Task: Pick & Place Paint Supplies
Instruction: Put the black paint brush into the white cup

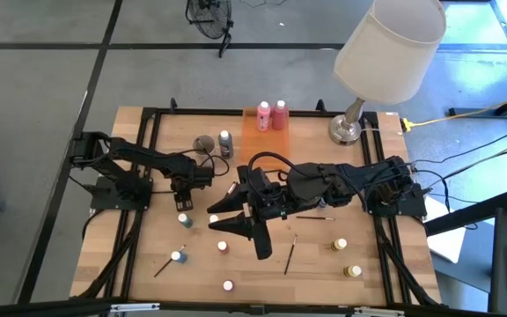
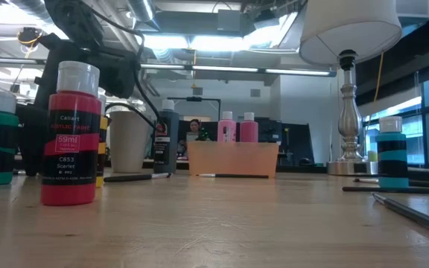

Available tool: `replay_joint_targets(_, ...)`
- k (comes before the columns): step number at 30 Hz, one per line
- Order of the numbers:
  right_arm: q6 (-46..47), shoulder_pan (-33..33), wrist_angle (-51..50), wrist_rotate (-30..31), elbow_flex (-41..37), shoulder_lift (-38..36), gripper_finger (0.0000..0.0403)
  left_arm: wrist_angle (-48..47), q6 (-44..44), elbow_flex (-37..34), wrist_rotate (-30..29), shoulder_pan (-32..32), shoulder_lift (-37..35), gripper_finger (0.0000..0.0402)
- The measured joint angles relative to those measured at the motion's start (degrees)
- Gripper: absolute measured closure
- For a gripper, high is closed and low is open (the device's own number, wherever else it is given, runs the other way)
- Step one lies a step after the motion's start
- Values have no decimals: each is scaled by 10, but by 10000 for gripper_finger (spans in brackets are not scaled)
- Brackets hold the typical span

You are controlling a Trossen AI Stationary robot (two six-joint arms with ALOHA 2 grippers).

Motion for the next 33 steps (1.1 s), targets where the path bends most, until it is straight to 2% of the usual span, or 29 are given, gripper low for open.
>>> replay_joint_targets(18,0,0,-1,0,0,0,231,16,25,17,-5,0,2,258)
replay_joint_targets(33,0,0,-9,0,0,0,232,4,12,19,-1,0,1,258)
